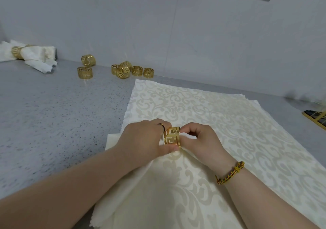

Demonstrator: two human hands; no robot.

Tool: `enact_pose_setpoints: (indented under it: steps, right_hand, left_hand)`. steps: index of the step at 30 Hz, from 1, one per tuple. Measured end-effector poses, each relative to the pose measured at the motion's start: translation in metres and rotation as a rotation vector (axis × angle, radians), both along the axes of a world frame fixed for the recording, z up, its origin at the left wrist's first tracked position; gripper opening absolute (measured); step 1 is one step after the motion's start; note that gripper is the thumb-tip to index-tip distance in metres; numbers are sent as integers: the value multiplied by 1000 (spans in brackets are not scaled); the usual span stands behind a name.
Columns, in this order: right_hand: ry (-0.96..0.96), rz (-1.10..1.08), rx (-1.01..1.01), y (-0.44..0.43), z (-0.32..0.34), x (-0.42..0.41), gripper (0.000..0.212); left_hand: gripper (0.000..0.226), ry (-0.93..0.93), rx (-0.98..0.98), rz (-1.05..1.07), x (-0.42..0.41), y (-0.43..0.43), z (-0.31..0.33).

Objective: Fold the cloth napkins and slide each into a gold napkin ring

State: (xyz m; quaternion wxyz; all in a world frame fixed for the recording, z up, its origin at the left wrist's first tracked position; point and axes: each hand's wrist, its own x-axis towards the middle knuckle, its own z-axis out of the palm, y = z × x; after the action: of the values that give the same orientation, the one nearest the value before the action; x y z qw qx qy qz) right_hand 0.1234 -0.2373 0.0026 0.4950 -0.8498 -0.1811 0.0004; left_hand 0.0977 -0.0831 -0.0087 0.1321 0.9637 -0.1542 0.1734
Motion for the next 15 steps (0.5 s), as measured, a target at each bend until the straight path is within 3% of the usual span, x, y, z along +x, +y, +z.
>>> enact_pose_setpoints:
  steps: [4, 9, 15]
  right_hand:
    - [-19, 10, 59, 0, -1, -1, 30]
    - [-15, -4, 144, 0, -1, -4, 34]
    - [67, -70, 220, -2, 0, -8, 24]
  left_hand:
    - [43, 41, -58, 31, -1, 2, 4]
    - [42, 73, -110, 90, -2, 3, 7]
    - [39, 132, -165, 127, -7, 8, 12]
